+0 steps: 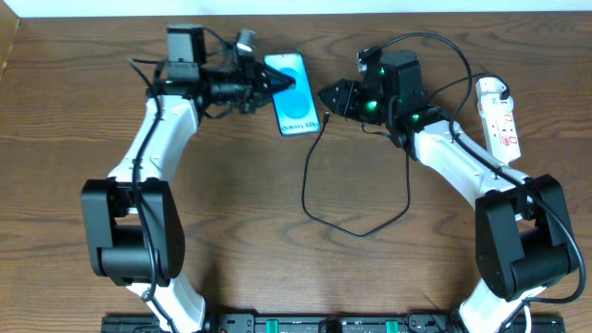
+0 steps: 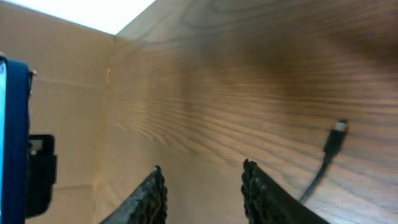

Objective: Plug charger to phone and switch on socket

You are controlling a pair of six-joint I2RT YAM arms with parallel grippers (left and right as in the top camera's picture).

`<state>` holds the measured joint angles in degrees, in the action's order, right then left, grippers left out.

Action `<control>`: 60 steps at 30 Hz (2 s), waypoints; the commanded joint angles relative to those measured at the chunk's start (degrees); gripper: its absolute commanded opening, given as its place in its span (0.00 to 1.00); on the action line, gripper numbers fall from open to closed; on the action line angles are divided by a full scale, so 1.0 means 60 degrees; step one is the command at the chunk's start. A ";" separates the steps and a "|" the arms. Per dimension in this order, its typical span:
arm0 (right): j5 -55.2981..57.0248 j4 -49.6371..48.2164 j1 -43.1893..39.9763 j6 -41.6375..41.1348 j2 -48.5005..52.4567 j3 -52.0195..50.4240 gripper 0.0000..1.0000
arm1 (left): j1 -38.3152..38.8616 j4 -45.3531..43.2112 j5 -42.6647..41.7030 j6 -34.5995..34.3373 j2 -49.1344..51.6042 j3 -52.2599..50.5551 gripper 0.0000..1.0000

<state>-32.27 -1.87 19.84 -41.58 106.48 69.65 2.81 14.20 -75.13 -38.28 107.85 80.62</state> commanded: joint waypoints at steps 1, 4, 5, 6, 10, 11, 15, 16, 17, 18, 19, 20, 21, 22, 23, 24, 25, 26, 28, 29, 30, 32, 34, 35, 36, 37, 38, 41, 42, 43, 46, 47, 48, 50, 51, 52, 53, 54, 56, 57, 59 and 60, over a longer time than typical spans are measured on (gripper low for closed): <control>0.0138 0.0229 -0.0087 0.1555 -0.0047 0.0124 0.34 | 0.0321 0.1264 0.0907 0.1137 -0.0062 -0.0124 0.07; 0.0135 0.0557 -0.0127 0.2197 -0.0047 0.0124 0.28 | 0.0572 0.2299 0.1537 0.1836 -0.0062 -0.0127 0.07; 0.0142 0.0685 -0.0124 0.2324 -0.0047 0.0124 0.27 | 0.0623 0.2357 0.1534 0.1891 -0.0062 -0.0127 0.07; 0.0138 0.0798 -0.0113 0.2422 -0.0047 0.0124 0.27 | 0.0670 0.2375 0.1530 0.1912 -0.0062 -0.0127 0.07; 0.0142 0.1373 0.0047 0.2448 -0.0047 0.0124 0.25 | 0.0798 0.2375 0.1592 0.1923 -0.0062 -0.0127 0.07; 0.0146 0.1639 0.0131 0.2448 -0.0047 0.0124 0.24 | 0.0845 0.2371 0.1676 0.1920 -0.0062 -0.0127 0.07; 0.0087 0.1931 0.0342 0.2288 -0.0047 0.0124 0.22 | 0.0965 0.2379 0.1909 0.1923 -0.0062 -0.0127 0.07; 0.0022 0.1916 0.0382 0.2175 -0.0047 0.0124 0.22 | 0.1013 0.2379 0.1963 0.1916 -0.0062 -0.0127 0.07; 0.0011 0.1912 0.0415 0.2014 -0.0047 0.0124 0.22 | 0.1060 0.2375 0.1971 0.1916 -0.0062 -0.0127 0.07; -0.0015 0.1887 0.0452 0.1887 -0.0047 0.0124 0.21 | 0.1104 0.2375 0.1971 0.1916 -0.0062 -0.0127 0.07; -0.0047 0.1876 0.0477 0.1858 -0.0047 0.0124 0.21 | 0.1158 0.2379 0.1971 0.1916 -0.0062 -0.0127 0.07; -0.0047 0.1872 0.0514 0.1796 -0.0047 0.0124 0.21 | 0.1213 0.2379 0.1967 0.1912 -0.0062 -0.0127 0.07; -0.0051 0.1865 0.0528 0.1789 -0.0047 0.0124 0.21 | 0.1268 0.2379 0.1967 0.1912 -0.0062 -0.0127 0.07; -0.0102 0.1843 0.0543 0.1745 -0.0047 0.0124 0.21 | 0.1315 0.2379 0.1967 0.1909 -0.0062 -0.0127 0.07; -0.0157 0.1818 0.0543 0.1716 -0.0047 0.0124 0.20 | 0.1370 0.2379 0.1967 0.1909 -0.0062 -0.0127 0.07; -0.0222 0.1781 0.0543 0.1705 -0.0047 0.0124 0.20 | 0.1410 0.2379 0.1967 0.1909 -0.0062 -0.0127 0.07; -0.0266 0.1741 0.0543 0.1636 -0.0047 0.0124 0.20 | 0.1453 0.2379 0.1967 0.1905 -0.0062 -0.0127 0.07; -0.0350 0.1698 0.0546 0.1585 -0.0047 0.0124 0.20 | 0.1504 0.2379 0.1967 0.1869 -0.0062 -0.0127 0.07; -0.0514 0.1570 0.0568 0.1468 -0.0047 0.0124 0.18 | 0.1585 0.2379 0.1974 0.1796 -0.0062 -0.0127 0.07; -0.0586 0.1486 0.0590 0.1468 -0.0047 0.0124 0.18 | 0.1617 0.2379 0.1985 0.1756 -0.0062 -0.0127 0.07; -0.0656 0.1446 0.0616 0.1468 -0.0047 0.0124 0.17 | 0.1639 0.2379 0.2044 0.1701 -0.0062 -0.0127 0.07; -0.0823 0.1315 0.0670 0.1464 -0.0047 0.0124 0.17 | 0.1672 0.2379 0.2182 0.1581 -0.0062 -0.0127 0.07; -0.0878 0.1246 0.0732 0.1468 -0.0047 0.0124 0.17 | 0.1694 0.2375 0.2182 0.1581 -0.0062 -0.0127 0.07; -0.0907 0.1202 0.0769 0.1468 -0.0047 0.0124 0.17 | 0.1698 0.2379 0.2178 0.1581 -0.0062 -0.0127 0.07; -0.0936 0.1184 0.0801 0.1464 -0.0047 0.0124 0.17 | 0.1701 0.2382 0.2175 0.1577 -0.0062 -0.0127 0.07; -0.0969 0.1151 0.0831 0.1468 -0.0047 0.0124 0.17 | 0.1708 0.2379 0.2178 0.1545 -0.0062 -0.0127 0.07; -0.1002 0.1118 0.0863 0.1424 -0.0047 0.0124 0.16 | 0.1708 0.2379 0.2178 0.1526 -0.0062 -0.0127 0.07; -0.1231 0.0911 0.0943 0.1351 -0.0047 0.0124 0.15 | 0.1719 0.2379 0.2182 0.1464 -0.0062 -0.0127 0.07; -0.1264 0.0863 0.0969 0.1271 -0.0047 0.0124 0.15 | 0.1719 0.2379 0.2182 0.1439 -0.0062 -0.0127 0.07; -0.1304 0.0783 0.1013 0.1151 -0.0047 0.0124 0.15 | 0.1719 0.2379 0.2182 0.1432 -0.0062 -0.0127 0.07; -0.1581 0.0452 0.1107 0.0994 -0.0047 0.0124 0.14 | 0.1719 0.2375 0.2193 0.1359 -0.0062 -0.0127 0.08; -0.1636 0.0368 0.1133 0.0958 -0.0047 0.0124 0.14 | 0.1719 0.2375 0.2215 0.1311 -0.0062 -0.0127 0.07; -0.1679 0.0288 0.1155 0.0911 -0.0047 0.0124 0.14 | 0.1719 0.2375 0.2218 0.1293 -0.0062 -0.0127 0.08; -0.1759 0.0171 0.1202 0.0809 -0.0047 0.0124 0.13 | 0.1719 0.2375 0.2218 0.1293 -0.0062 -0.0127 0.08; -0.1767 0.0153 0.1228 0.0787 -0.0047 0.0127 0.13 | 0.1719 0.2375 0.2218 0.1297 -0.0062 -0.0127 0.07; -0.1796 0.0124 0.1257 0.0783 -0.0047 0.0124 0.13 | 0.1719 0.2375 0.2218 0.1297 -0.0062 -0.0127 0.07; -0.1800 0.0120 0.1290 0.0772 -0.0047 0.0124 0.13 | 0.1719 0.2375 0.2218 0.1293 -0.0062 -0.0127 0.08; -0.1800 0.0113 0.1333 0.0710 -0.0047 0.0127 0.12 | 0.1719 0.2375 0.2218 0.1293 -0.0062 -0.0127 0.08; -0.1810 0.0051 0.1413 0.0678 -0.0047 0.0124 0.12 | 0.1719 0.2375 0.2218 0.1260 -0.0062 -0.0127 0.08; -0.1821 0.0018 0.1446 0.0656 -0.0047 0.0124 0.11 | 0.1719 0.2375 0.2218 0.1260 -0.0062 -0.0127 0.08; -0.1905 -0.0138 0.1530 0.0612 -0.0047 0.0127 0.11 | 0.1752 0.2371 0.2218 0.1260 -0.0062 -0.0127 0.09; -0.1909 -0.0193 0.1566 0.0561 -0.0047 0.0127 0.11 | 0.1763 0.2371 0.2218 0.1260 -0.0062 -0.0127 0.09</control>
<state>-33.08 -1.17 24.43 -36.07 106.52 68.71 10.94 28.93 -61.10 -30.20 107.46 79.22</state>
